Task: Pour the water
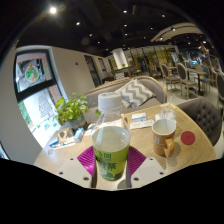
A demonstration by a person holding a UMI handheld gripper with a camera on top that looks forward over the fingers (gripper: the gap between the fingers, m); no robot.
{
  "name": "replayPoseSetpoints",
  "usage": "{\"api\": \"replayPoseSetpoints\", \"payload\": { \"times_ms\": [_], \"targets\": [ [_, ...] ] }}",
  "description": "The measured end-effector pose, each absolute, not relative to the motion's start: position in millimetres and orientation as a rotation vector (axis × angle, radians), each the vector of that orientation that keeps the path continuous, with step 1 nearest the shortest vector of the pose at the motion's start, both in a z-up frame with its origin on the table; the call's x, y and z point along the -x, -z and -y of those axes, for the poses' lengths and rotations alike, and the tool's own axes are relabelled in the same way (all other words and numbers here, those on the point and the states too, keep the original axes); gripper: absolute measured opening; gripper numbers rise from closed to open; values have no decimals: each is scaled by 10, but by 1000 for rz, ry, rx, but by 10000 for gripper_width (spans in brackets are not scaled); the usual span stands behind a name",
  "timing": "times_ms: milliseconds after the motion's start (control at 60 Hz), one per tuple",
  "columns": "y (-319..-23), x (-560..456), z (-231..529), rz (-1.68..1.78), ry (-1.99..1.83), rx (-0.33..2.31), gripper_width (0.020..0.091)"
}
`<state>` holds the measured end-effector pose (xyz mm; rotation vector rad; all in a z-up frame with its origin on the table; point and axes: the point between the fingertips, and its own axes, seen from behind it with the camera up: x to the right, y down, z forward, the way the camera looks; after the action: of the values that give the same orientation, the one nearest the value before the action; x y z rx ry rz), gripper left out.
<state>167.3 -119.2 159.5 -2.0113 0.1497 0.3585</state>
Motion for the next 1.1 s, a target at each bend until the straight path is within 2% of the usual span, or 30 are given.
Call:
{"api": "replayPoseSetpoints", "payload": {
  "times_ms": [100, 200, 217, 317, 333, 433, 450, 750, 917, 1100],
  "targets": [
    [-2058, -1513, 951, -332, -619, 1929, 386],
    [-2311, -1501, 682, -518, -879, 1819, 384],
    [-2425, -1454, 686, -556, -916, 1807, 383],
    [-2395, -1592, 380, -766, -1158, 1710, 382],
    [-2476, -1597, 431, -806, -1192, 1695, 381],
    [-2338, -1765, 140, -1002, -1376, 1583, 381],
    [-2386, -1829, 224, -1034, -1413, 1567, 384],
    [-1968, -1963, 55, -1440, -1822, 1382, 384],
    [-1928, -1935, 160, -1344, -1774, 1548, 383],
    [-2224, -2137, 247, -927, -1492, 1786, 384]
  ]
}}
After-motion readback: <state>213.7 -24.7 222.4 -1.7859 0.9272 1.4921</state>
